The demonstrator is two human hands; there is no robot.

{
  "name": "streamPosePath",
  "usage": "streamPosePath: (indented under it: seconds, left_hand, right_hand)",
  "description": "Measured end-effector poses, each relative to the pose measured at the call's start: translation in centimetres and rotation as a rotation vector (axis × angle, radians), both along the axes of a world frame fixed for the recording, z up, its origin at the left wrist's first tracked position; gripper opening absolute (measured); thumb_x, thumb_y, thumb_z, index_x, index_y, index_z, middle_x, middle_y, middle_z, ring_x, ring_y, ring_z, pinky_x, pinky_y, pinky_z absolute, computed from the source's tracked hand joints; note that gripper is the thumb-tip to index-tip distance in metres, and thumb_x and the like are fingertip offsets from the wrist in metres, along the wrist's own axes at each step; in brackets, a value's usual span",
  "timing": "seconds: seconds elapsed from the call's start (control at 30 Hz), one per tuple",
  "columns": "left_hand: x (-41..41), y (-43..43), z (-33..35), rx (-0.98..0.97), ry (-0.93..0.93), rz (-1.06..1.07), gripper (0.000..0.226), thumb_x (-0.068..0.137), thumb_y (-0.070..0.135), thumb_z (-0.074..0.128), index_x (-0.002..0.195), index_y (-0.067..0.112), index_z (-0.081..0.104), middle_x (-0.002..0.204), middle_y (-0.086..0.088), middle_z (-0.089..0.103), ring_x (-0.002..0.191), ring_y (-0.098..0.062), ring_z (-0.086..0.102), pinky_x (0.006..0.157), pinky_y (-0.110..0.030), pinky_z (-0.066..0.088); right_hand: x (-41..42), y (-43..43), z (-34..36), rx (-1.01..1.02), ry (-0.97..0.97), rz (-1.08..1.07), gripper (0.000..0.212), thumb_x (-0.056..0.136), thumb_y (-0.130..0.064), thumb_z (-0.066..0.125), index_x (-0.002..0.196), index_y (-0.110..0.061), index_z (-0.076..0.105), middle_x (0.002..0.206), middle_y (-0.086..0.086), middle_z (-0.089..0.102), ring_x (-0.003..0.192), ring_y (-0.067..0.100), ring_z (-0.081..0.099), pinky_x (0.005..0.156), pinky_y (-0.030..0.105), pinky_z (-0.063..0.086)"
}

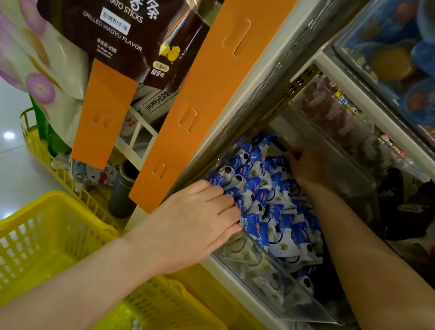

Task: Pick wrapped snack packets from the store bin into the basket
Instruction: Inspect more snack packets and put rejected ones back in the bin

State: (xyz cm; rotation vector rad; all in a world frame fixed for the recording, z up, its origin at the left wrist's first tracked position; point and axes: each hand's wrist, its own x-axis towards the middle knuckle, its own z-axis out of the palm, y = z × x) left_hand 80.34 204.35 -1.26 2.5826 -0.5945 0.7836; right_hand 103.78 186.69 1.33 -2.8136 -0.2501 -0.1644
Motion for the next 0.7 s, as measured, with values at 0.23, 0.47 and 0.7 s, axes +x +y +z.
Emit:
streamPosePath:
  seconds: [0.23,0.47,0.7]
  left_hand:
    - [0.0,-0.1,-0.1,-0.019,0.017,-0.004,0.038,0.093,0.031,0.03,0.083,0.022,0.066,0.076,0.008,0.063,0.07,-0.01,0.059,0.075,-0.025,0.049]
    - [-0.3,-0.1,0.3,0.017,0.062,0.018,0.04,0.094,0.032,0.028,0.085,0.023,0.066,0.078,0.008,0.063,0.07,-0.01,0.058,0.075,-0.027,0.049]
    - [-1.0,-0.2,0.6,0.03,0.18,0.055,0.041,0.097,0.035,0.025,0.106,0.021,0.062,0.102,0.004,0.063,0.099,-0.014,0.056,0.098,-0.03,0.037]
  right_hand:
    - [0.3,1.1,0.0,0.133,0.222,-0.085,0.035,0.087,-0.029,0.062,0.115,-0.008,0.061,0.101,0.004,0.058,0.074,0.01,0.049,0.071,0.026,0.038]
    - [-1.0,1.6,0.8,0.233,0.042,-0.109,0.026,0.089,-0.024,0.059,0.111,-0.01,0.063,0.114,0.011,0.063,0.096,0.02,0.058,0.081,0.027,0.038]
    - [-6.8,1.4,3.9,0.446,-0.233,-0.162,0.019,0.091,-0.024,0.055,0.104,-0.012,0.062,0.104,0.005,0.065,0.097,0.02,0.059,0.083,0.03,0.043]
